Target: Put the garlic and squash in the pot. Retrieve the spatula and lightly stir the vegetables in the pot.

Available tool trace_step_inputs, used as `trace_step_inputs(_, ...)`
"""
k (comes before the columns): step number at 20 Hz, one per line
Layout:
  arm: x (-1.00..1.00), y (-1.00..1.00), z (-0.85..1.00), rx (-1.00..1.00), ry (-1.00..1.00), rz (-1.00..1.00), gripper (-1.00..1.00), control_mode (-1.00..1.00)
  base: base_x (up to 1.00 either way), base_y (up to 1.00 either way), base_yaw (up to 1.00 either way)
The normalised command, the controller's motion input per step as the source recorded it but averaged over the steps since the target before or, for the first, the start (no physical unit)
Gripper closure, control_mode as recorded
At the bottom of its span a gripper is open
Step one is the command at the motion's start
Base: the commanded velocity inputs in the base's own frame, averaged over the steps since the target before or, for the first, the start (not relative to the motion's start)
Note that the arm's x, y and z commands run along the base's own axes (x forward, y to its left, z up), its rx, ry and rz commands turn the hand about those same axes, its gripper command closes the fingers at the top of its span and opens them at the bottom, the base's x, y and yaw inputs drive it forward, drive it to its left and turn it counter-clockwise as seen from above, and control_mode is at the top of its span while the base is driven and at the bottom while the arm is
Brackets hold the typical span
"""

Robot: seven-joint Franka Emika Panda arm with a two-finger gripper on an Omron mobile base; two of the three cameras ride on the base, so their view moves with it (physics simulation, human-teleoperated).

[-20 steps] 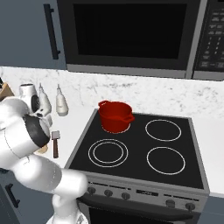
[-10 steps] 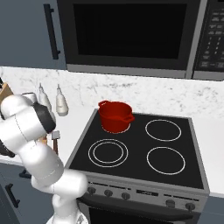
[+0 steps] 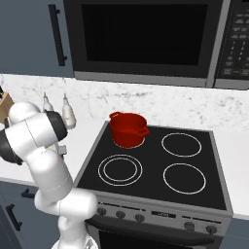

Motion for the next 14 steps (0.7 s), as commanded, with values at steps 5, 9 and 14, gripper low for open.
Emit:
trace_step_inputs(5,0.05,-0.09,-0.11,-0.03,0.00,0.00,-1.00,-1.00,0.00,0.00,0.00)
trace_step_inputs(9,0.00,-0.27,-0.05,-0.02,0.00,0.00,-1.00,-1.00,0.00,0.00,0.00)
trace_step_inputs(14,0.00,-0.31,-0.13,0.00,0.00,0.00,-1.00,-1.00,0.00,0.00,0.00)
